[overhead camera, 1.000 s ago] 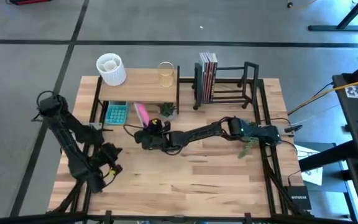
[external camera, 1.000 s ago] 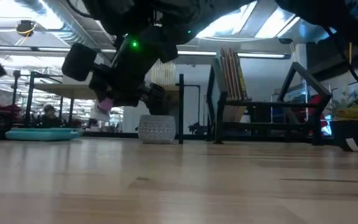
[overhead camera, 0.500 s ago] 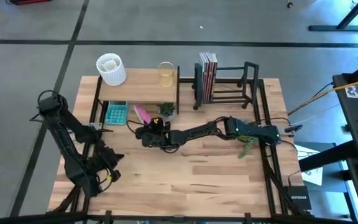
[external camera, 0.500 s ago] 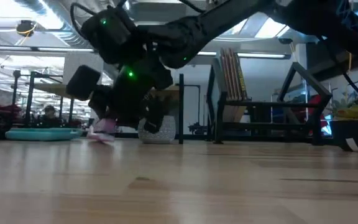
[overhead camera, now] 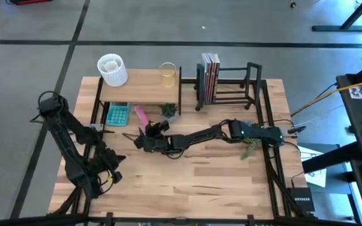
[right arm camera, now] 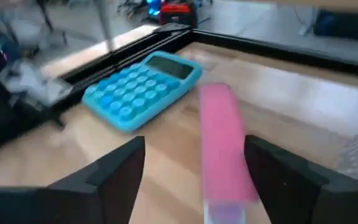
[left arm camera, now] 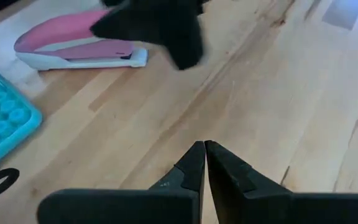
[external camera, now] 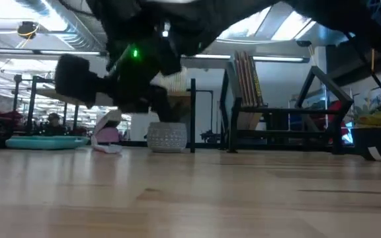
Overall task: Stock shelves
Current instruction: Put the pink stapler under the shelf, then put the black plant vase on the shelf
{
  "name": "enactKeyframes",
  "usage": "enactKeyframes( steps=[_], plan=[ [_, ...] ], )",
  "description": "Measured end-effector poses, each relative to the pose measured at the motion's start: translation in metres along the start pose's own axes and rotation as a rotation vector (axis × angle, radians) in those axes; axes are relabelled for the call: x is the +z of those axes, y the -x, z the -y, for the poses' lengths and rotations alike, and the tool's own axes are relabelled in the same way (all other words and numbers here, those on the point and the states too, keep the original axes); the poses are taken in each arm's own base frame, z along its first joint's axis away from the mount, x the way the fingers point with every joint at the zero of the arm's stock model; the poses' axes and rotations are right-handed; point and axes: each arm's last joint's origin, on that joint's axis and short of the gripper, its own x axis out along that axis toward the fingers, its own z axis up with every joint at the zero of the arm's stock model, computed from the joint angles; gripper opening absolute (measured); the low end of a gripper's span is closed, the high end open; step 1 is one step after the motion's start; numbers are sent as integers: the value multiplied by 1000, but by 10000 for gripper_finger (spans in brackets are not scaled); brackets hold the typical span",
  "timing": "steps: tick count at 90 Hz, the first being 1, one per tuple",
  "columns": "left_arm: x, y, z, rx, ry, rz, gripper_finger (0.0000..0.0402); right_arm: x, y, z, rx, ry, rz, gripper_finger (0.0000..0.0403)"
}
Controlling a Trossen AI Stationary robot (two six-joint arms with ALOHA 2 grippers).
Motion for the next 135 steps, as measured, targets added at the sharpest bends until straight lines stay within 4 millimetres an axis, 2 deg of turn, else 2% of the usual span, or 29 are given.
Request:
enactKeyframes(
  steps=[13,22,30,40,48,59,68,82,98,107,119,127,135],
  plan=[
    [-7,-5,0,1,20,-3,1,11,36,-6,120,169,-144,242],
    [-10,-8,1,-19,37,-8,1,4,39,-3,210,210,-292,215],
    [-11,-8,3,-37,35,-13,1,-5,27,10,125,159,-370,182],
    [-12,-8,6,-55,28,-19,1,-20,6,26,-29,42,-386,136],
    [-12,-8,7,-64,20,-22,1,-32,-11,33,-77,-25,-384,101],
    [-12,-8,7,-65,14,-21,1,-43,-31,36,-74,-103,-355,59],
    [-13,-7,7,-67,9,-23,1,-45,-44,33,-7,-188,-323,34],
    [-14,-5,6,-73,1,-24,1,-43,-59,31,73,-296,-253,13],
    [-15,-3,6,-83,-8,-24,1,-38,-73,44,28,-369,-238,11],
    [-15,-3,6,-80,-11,-23,1,-37,-76,47,25,-345,-237,18],
    [-16,-3,6,-86,1,-26,1,-37,-56,33,67,-176,-260,31],
    [-18,-1,7,-104,7,-29,1,-35,-27,18,94,-28,-289,40],
    [-19,1,9,-124,19,-30,1,-34,11,6,70,147,-321,48]
  ],
)
